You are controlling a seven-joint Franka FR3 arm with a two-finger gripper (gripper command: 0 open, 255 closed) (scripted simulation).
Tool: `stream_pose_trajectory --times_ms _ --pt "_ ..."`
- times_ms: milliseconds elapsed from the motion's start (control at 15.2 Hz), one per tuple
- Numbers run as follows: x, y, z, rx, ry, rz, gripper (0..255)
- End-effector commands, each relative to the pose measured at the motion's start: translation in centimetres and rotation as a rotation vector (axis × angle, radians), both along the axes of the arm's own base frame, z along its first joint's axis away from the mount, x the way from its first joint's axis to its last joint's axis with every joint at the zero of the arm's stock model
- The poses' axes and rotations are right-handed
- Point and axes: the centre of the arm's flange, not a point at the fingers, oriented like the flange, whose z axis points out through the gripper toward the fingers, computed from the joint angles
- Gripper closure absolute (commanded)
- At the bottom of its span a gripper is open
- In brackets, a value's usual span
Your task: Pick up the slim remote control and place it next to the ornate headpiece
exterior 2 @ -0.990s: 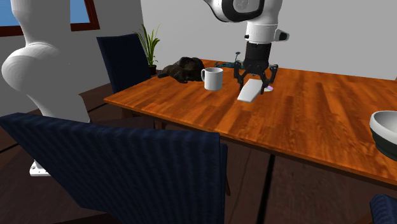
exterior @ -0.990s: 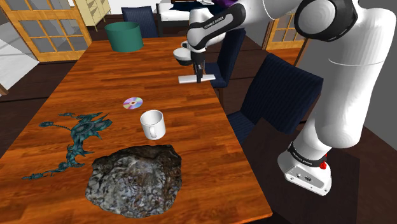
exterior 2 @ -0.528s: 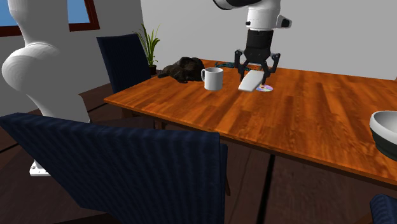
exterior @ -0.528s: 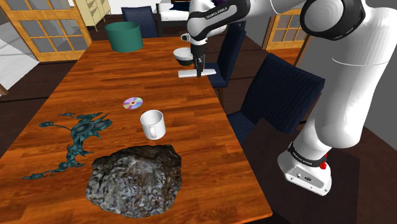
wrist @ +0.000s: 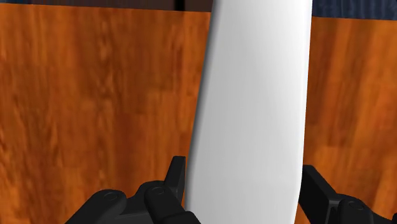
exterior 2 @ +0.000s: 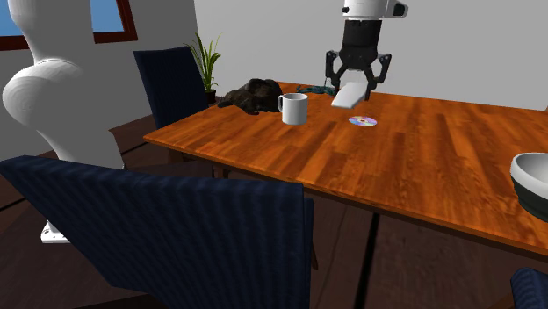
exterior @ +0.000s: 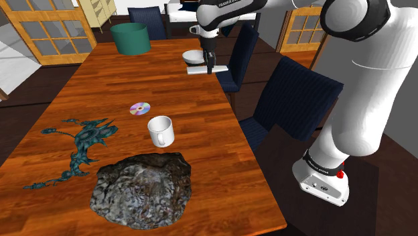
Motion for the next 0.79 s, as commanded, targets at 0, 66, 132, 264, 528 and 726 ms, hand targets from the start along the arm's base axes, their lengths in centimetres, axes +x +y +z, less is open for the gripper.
stream_pose_trajectory --times_ms 0,66,132,264,528,726 --pt "0.3 1.3 0.4 0.0 0.0 0.0 255" --pt "0.6 2.6 0.4 0.0 0.0 0.0 255" --pt "0.9 3.8 0.4 0.0 0.0 0.0 255" --pt "1.4 6.4 0.4 0.0 0.0 0.0 255" --pt "2.6 11.6 0.4 0.0 0.0 0.0 255" --pt "3.4 15.4 0.5 0.0 0.0 0.0 255"
